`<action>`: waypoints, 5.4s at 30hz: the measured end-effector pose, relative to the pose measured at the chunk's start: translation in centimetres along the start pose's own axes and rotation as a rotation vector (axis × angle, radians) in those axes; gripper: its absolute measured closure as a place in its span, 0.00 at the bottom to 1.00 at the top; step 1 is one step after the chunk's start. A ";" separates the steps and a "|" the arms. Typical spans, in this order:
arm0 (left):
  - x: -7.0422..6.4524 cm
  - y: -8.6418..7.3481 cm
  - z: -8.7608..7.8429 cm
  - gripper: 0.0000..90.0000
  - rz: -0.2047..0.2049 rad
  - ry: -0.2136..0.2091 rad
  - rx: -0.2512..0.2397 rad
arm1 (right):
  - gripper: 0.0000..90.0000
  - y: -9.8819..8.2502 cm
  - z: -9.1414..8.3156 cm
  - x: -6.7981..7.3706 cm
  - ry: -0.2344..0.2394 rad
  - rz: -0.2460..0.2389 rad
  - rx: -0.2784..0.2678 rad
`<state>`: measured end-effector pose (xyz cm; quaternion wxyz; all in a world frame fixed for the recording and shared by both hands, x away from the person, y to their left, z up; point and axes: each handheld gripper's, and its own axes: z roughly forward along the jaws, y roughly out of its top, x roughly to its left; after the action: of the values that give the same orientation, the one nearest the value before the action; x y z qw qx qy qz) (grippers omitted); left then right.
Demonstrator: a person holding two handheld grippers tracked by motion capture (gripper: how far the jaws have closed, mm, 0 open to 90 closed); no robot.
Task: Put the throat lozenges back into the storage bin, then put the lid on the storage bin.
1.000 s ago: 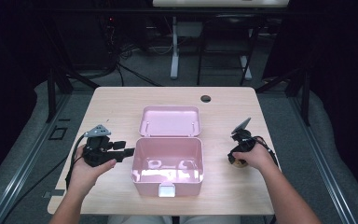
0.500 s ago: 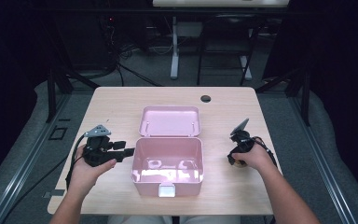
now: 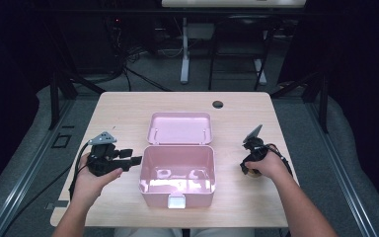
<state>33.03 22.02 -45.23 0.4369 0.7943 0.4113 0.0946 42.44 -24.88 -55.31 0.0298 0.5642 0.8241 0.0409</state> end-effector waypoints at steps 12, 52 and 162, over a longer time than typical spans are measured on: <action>0.1 0.0 0.1 0.53 0.000 0.001 0.005 | 0.22 0.1 -0.1 0.0 0.003 -0.013 0.018; 0.1 0.0 -0.2 0.53 -0.010 0.003 -0.003 | 0.22 0.0 -4.0 0.8 -0.009 -0.097 0.012; 0.7 -0.1 -0.6 0.53 -0.033 -0.004 -0.020 | 0.22 2.0 -15.5 16.3 0.059 -0.966 -0.050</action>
<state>33.11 22.91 -45.13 0.4471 0.7833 0.4225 0.0897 36.88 -9.45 -39.75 0.0353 0.1148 0.9911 0.0581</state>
